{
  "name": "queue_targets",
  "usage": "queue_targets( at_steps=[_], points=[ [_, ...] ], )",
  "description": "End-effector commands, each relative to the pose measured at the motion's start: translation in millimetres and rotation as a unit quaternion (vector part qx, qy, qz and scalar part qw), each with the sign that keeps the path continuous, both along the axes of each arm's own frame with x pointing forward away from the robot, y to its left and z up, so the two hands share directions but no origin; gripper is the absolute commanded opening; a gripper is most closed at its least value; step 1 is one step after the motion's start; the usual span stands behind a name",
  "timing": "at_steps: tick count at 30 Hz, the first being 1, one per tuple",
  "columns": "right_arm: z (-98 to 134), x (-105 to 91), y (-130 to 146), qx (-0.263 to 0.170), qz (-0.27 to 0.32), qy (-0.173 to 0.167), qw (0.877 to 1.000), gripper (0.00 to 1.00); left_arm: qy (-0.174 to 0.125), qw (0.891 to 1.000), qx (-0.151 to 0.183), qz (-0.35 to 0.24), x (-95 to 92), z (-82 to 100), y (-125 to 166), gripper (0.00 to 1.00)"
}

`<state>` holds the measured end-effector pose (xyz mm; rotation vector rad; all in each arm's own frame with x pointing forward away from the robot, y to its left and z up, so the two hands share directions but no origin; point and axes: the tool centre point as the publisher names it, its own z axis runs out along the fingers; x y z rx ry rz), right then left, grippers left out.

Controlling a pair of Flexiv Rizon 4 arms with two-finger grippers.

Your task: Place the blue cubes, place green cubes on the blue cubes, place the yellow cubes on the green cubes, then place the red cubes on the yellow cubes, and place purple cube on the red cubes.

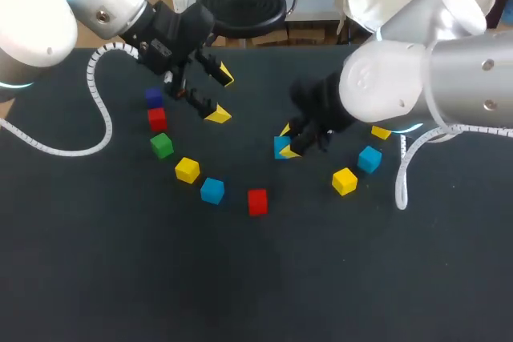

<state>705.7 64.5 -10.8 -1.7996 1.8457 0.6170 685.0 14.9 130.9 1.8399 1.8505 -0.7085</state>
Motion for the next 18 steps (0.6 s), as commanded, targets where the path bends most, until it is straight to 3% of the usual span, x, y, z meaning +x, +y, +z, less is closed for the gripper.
queue_targets(
  at_steps=[1, 18],
  points=[
    [-1.5, -1.1, 1.8, 0.0, -0.001, -0.002, 1.0, 0.0, 0.0, 1.0, 0.001, 0.0, -0.2, 0.3, -0.2, 1.0],
    [1.9, -4.4, 0.3, -0.006, -0.011, -0.01, 1.0, 0.0, 0.0, 1.0, 0.001, 0.0, -0.2, 0.3, -0.2, 1.0]
  ],
)
